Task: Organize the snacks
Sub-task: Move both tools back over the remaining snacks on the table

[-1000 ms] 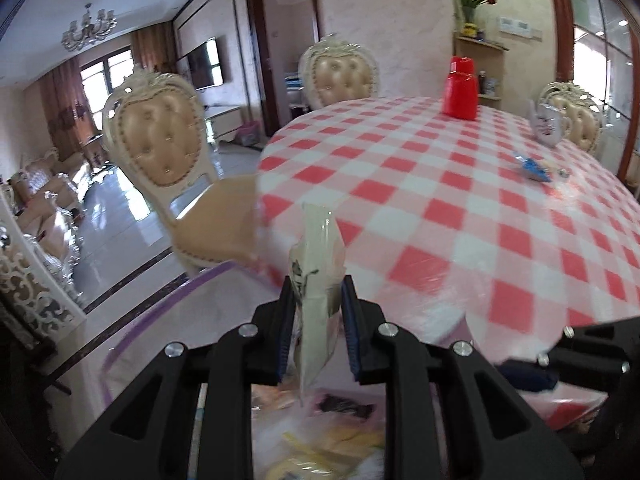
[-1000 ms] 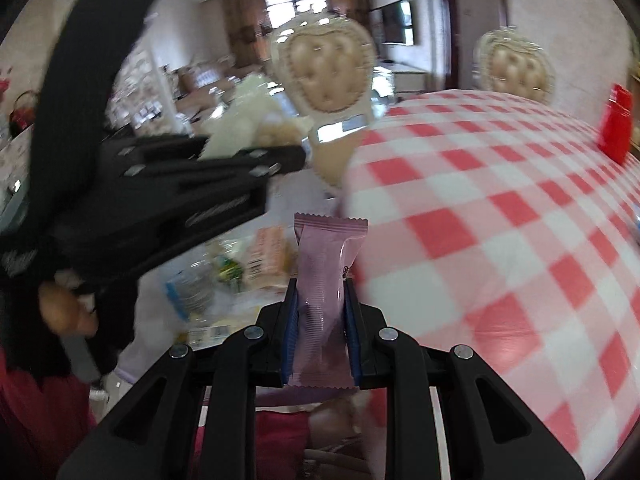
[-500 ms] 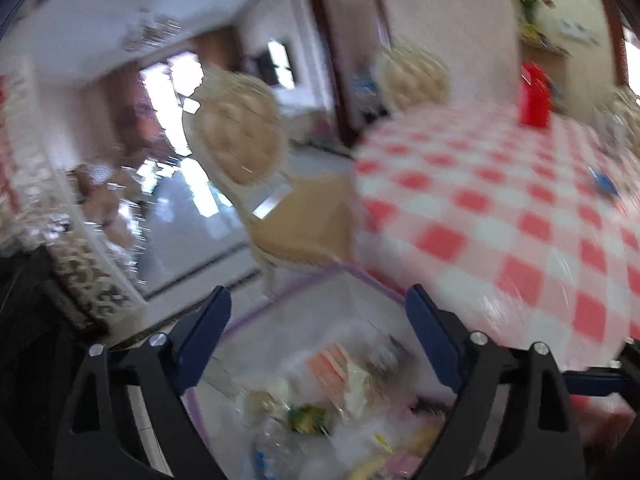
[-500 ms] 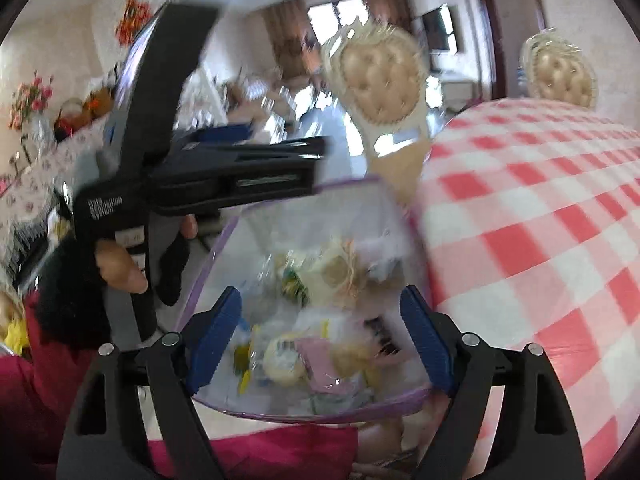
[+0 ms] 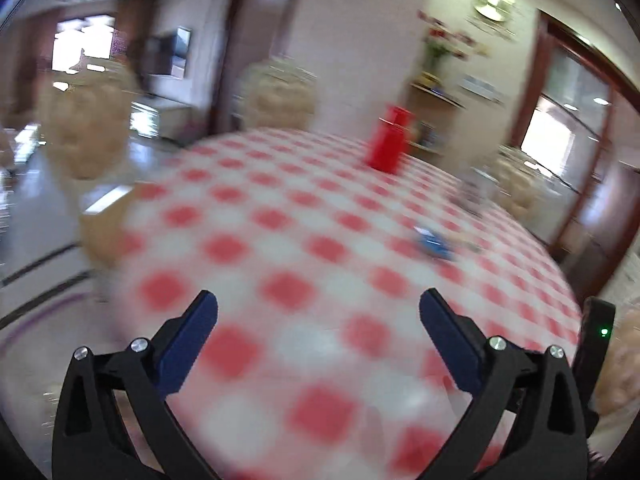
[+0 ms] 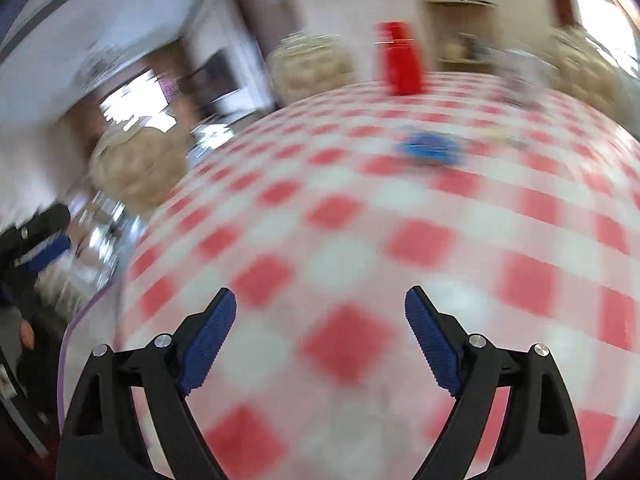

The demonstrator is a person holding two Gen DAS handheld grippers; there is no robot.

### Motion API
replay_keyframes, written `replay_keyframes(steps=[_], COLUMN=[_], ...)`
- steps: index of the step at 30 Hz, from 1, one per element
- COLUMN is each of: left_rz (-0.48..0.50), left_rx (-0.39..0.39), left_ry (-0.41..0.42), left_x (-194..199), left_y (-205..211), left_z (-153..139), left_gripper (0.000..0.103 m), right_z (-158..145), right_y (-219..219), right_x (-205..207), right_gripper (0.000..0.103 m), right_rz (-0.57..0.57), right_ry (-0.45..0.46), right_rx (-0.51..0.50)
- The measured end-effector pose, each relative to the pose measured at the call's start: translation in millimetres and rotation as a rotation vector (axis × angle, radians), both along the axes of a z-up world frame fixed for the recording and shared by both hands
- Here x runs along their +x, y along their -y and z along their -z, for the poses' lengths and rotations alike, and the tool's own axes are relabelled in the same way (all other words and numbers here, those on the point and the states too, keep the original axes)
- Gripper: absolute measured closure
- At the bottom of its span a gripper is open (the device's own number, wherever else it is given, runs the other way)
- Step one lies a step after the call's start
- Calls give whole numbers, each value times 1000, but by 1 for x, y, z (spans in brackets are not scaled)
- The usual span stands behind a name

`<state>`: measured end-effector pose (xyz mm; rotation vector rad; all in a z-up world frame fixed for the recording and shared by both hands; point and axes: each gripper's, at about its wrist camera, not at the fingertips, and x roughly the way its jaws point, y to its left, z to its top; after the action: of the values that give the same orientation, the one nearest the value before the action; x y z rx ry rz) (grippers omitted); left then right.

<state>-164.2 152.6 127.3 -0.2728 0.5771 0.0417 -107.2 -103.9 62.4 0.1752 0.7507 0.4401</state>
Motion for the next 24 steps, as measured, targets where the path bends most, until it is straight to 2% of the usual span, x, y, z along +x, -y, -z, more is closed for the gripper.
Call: replay_keyframes(steps=[3,5,10,13,15,17,19,20,21,24], left_rz=[113,161,236,231,173,140,127,120,120,151], left_rx=[-28,-13,-16,-96,-181,-213,-168,-147,-132,-74], left_ry=[-62,-98,-107,-108,-114,-140,-160,-162,-165,-255], left_x=[66,108,191,241,271,299,321,328,339,372], left_y=[51,83,131,139,137,142,150,153,157,172], left_z=[23,42,67,71,72,76,77,78,81,98], left_gripper=[2,2,2,2,2,2,2,2,2,2], right_z=[11,16,26,25,23,22,29,35,40,35], right_y=[58,84,131,137,138,139,143,144,143,146], right_x=[21,33,77,112,139,156,172,177,182,176], right_gripper=[17,16,16,16,16,16,16,17,17,17], right_rz=[124,172,236,229,221,233,268,281,286,281], right_ry=[-36,-51,-90,-94,-86,-73,-53,-71,-128,-95], right_rx=[31,37,49,41,51,76,119,126,111,115])
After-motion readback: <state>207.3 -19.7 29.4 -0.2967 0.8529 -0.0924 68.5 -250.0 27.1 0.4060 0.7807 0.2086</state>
